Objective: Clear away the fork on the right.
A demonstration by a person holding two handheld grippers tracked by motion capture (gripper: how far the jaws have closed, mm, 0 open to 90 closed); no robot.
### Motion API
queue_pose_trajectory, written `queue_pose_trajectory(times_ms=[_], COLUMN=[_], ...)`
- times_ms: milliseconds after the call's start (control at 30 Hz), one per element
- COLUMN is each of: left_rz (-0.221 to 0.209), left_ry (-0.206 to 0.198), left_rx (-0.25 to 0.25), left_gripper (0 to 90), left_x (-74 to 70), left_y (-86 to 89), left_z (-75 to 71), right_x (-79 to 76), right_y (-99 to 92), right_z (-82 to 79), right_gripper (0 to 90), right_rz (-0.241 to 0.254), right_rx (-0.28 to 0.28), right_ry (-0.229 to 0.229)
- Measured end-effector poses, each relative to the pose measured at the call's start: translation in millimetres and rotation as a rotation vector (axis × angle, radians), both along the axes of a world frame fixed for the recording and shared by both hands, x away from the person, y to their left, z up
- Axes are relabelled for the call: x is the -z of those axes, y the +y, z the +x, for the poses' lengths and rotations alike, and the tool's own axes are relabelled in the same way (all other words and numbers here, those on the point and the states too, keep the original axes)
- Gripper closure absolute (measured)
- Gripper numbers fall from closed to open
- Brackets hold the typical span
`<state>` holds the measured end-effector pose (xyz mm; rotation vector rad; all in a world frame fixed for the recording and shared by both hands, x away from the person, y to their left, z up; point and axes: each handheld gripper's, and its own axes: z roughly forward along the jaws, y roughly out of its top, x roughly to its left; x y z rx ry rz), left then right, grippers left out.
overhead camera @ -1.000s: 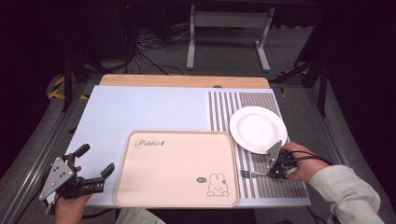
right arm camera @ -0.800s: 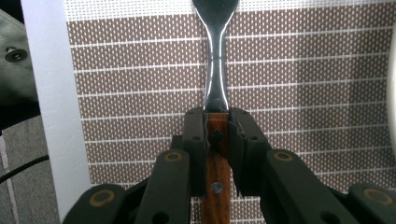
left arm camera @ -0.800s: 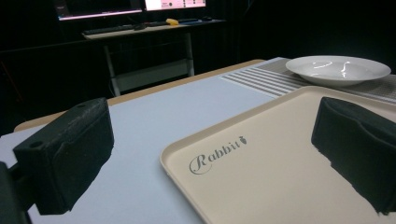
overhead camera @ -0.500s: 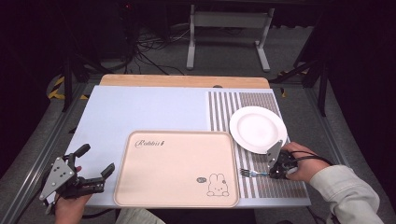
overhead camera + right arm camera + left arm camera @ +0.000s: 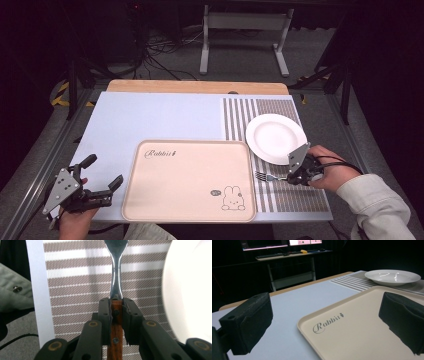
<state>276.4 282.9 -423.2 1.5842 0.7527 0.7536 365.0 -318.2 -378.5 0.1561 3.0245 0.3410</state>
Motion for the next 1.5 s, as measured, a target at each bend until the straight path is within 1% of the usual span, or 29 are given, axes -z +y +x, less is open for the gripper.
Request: queue_pose_trajectory(times_ms=[100, 133, 200, 233, 333, 400, 567, 600, 667, 733, 767, 900, 967, 1067, 1167, 1200, 1267, 1300, 1333, 1367, 1400, 1433, 1467, 1500], left_rz=[-0.002, 0.001, 0.0, 0.0, 0.0, 0.001, 0.002, 0.0, -0.005, -0.005, -0.005, -0.004, -0.005, -0.004, 0.0, 0.0, 0.002, 0.001, 0.001, 0.0, -0.001, 0.0, 0.001, 0.002], left_ry=[0.002, 0.003, 0.007, 0.006, 0.0, 0.003, 0.005, 0.006, 0.002, 0.005, 0.003, 0.002, 0.003, -0.001, -0.001, -0.001, 0.0, 0.0, 0.0, -0.001, -0.002, -0.004, -0.003, -0.003], left_rx=[0.003, 0.004, 0.002, 0.002, 0.003, 0.002, 0.002, 0.004, 0.004, 0.005, 0.005, 0.006, 0.007, 0.009, 0.01, 0.01, 0.01, 0.009, 0.01, 0.011, 0.013, 0.013, 0.013, 0.013], left_gripper=[0.0, 0.0, 0.0, 0.0, 0.0, 0.0, 0.0, 0.0, 0.0, 0.0, 0.0, 0.0, 0.0, 0.0, 0.0, 0.0, 0.0, 0.0, 0.0, 0.0, 0.0, 0.0, 0.0, 0.0], left_x=[0.0, -0.1, 0.0, 0.0, 0.1, 0.1, 0.2, -0.1, -0.1, 0.0, -0.1, -0.3, -0.3, -0.7, -0.7, -0.7, -0.7, -0.6, -0.7, -0.8, -0.9, -1.0, -1.1, -1.1], left_y=[0.2, 0.5, 0.8, 0.7, 0.3, 0.2, 0.4, 0.5, 0.7, 1.0, 1.0, 1.0, 0.9, 0.5, 0.3, 0.3, 0.3, 0.2, 0.2, 0.2, 0.2, 0.3, 0.3, 0.3], left_z=[0.0, 0.2, 0.3, 0.2, 0.1, 0.1, 0.5, 0.2, 0.2, 0.3, 0.2, 0.2, 0.3, 0.0, 0.0, 0.0, 0.2, 0.1, 0.1, 0.0, -0.1, -0.1, -0.3, -0.3], right_x=[-4.8, -6.1, -8.6, -9.7, -13.2, -17.0, -24.2, -25.8, -26.4, -28.7, -28.9, -30.8, -31.2, -31.1, -30.7, -30.7, -30.0, -30.1, -30.3, -30.4, -30.7, -30.8, -31.1, -31.1], right_y=[3.1, 4.2, 6.2, 7.6, 13.8, 22.2, 43.0, 48.3, 51.6, 62.2, 66.2, 79.3, 88.9, 97.7, 105.2, 105.2, 109.7, 111.6, 113.0, 115.1, 117.7, 118.5, 119.8, 119.8], right_z=[1.1, 1.8, 1.8, 2.4, 3.8, 5.8, 9.3, 10.4, 10.8, 13.3, 14.1, 16.1, 17.9, 19.5, 20.2, 20.2, 20.6, 20.7, 20.6, 20.2, 19.1, 18.9, 18.3, 18.3], right_gripper=[78.5, 78.5, 78.5, 78.5, 78.6, 78.5, 78.6, 78.5, 78.5, 78.6, 78.5, 78.5, 78.6, 78.6, 78.6, 78.6, 78.5, 78.5, 78.5, 78.5, 78.5, 78.6, 78.6, 78.6], right_rz=[0.012, 0.013, 0.015, 0.021, 0.034, 0.042, 0.052, 0.052, 0.054, 0.059, 0.065, 0.064, 0.07, 0.068, 0.073, 0.073, 0.096, 0.116, 0.125, 0.14, 0.181, 0.188, 0.19, 0.19], right_rx=[-0.004, -0.012, -0.007, -0.011, -0.012, -0.021, -0.043, -0.053, -0.052, -0.067, -0.069, -0.097, -0.11, -0.113, -0.104, -0.104, -0.08, -0.039, -0.014, 0.045, 0.155, 0.18, 0.226, 0.226], right_ry=[-0.01, -0.015, -0.017, -0.026, -0.027, -0.039, -0.038, -0.045, -0.044, -0.046, -0.044, -0.047, -0.049, -0.044, -0.041, -0.041, -0.034, -0.019, -0.011, -0.006, 0.041, 0.046, 0.057, 0.057])
